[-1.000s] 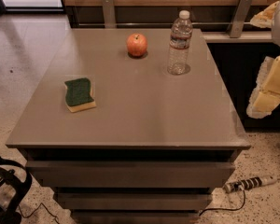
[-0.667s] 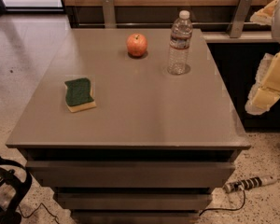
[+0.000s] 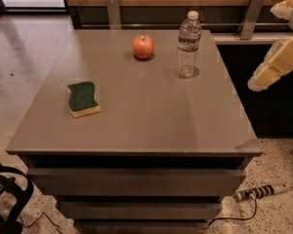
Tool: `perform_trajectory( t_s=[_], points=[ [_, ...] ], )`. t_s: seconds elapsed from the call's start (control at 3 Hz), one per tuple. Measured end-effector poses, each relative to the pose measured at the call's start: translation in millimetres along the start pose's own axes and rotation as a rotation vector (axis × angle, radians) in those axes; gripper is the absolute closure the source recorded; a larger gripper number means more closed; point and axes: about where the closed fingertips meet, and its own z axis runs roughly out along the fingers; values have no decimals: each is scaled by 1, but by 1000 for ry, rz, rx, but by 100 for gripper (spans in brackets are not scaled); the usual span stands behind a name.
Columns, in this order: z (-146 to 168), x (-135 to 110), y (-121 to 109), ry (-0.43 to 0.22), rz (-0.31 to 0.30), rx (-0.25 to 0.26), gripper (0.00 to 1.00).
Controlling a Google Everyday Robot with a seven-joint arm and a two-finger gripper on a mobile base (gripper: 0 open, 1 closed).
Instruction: Pick water bottle
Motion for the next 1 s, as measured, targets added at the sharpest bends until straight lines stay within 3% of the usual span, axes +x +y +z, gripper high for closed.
perform_trajectory(
  t_s=[0.67,1.0],
  points=[
    [36,-11,-74,-234,126,53,0],
    [36,-11,-74,-234,126,53,0]
  ],
)
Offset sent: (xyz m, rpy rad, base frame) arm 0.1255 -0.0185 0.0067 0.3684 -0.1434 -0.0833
